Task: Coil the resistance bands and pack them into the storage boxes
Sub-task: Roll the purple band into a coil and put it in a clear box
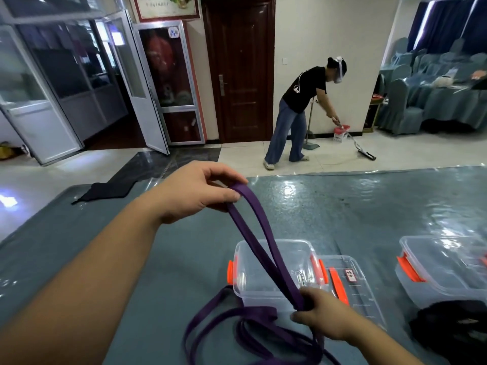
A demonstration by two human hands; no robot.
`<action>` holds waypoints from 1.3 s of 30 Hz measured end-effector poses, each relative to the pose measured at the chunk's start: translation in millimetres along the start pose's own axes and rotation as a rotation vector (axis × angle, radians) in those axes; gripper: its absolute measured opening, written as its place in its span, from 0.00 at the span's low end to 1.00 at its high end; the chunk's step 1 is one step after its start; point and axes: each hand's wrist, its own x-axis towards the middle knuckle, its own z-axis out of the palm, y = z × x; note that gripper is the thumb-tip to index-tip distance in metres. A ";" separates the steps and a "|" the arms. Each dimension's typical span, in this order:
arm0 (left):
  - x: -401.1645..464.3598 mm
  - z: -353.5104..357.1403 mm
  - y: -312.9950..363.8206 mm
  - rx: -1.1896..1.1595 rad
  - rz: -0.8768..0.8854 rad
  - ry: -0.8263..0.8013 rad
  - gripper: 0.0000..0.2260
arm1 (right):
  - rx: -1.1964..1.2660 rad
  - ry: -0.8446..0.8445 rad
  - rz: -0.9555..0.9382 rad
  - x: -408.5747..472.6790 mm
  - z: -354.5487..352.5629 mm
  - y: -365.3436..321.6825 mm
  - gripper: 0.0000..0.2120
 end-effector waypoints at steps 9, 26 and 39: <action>-5.3 17.5 44.2 0.111 0.031 -0.230 0.11 | 0.479 0.093 -0.504 -39.2 -51.4 -114.7 0.19; -6.1 22.7 42.0 0.043 0.180 -0.074 0.10 | 0.835 -0.090 -0.428 -53.3 -99.8 -168.2 0.14; -7.7 30.6 41.3 0.509 0.645 0.085 0.13 | 1.029 -0.179 -0.420 -56.5 -110.0 -167.6 0.16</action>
